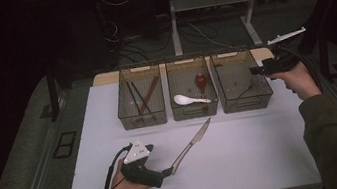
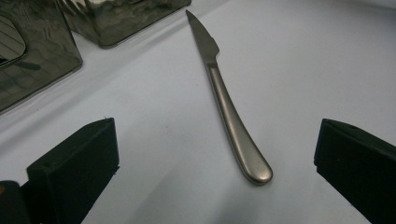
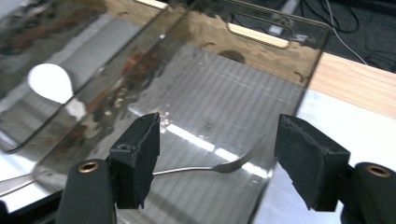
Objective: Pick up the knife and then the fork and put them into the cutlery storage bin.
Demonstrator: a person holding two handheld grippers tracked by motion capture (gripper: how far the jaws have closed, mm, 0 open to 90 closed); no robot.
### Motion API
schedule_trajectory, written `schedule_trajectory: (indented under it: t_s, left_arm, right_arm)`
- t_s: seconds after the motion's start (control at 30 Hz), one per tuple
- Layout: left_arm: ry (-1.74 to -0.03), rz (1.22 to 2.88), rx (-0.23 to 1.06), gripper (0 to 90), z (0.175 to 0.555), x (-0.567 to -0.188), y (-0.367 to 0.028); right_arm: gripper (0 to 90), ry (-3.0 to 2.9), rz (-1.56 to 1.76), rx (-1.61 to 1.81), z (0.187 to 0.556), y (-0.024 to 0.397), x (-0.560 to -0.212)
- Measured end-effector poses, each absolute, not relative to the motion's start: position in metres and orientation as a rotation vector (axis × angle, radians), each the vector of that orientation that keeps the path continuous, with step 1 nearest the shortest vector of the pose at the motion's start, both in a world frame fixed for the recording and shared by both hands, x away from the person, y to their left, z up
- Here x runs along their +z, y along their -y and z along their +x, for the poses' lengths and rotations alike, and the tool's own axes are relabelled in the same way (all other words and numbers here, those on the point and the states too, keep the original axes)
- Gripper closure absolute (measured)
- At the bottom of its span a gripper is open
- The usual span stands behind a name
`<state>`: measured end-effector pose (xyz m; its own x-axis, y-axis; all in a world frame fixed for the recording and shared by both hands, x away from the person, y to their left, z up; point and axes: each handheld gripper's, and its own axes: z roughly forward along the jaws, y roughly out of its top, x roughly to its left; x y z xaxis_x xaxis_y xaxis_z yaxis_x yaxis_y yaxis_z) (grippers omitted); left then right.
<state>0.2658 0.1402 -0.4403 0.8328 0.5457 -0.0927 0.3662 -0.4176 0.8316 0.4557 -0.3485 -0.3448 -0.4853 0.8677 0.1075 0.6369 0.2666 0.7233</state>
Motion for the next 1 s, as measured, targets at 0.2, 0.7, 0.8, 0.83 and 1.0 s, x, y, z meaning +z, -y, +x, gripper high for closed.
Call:
schedule_trajectory:
  t_s: [0.2, 0.7, 0.8, 0.83, 1.0]
  left_arm:
    - [-0.67, 2.057, 0.235, 0.0, 0.266, -0.44, -0.14]
    - [-0.686, 2.073, 0.243, 0.0, 0.266, -0.44, -0.139]
    - [-0.688, 2.077, 0.242, 0.0, 0.266, -0.441, -0.138]
    - [-0.689, 2.077, 0.242, 0.0, 0.266, -0.441, -0.138]
    - [-0.695, 2.08, 0.247, 0.7, 0.266, -0.441, -0.138]
  right_arm:
    - [25.6, -2.24, 1.308, 1.124, 0.439, 0.343, -0.344]
    - [18.7, -2.212, 1.197, 1.282, 0.377, 0.333, -0.361]
    - [17.9, -2.2, 1.184, 1.297, 0.365, 0.33, -0.366]
    - [17.9, -2.194, 1.182, 1.305, 0.361, 0.33, -0.367]
    - [16.5, -2.183, 1.176, 1.356, 0.34, 0.325, -0.381]
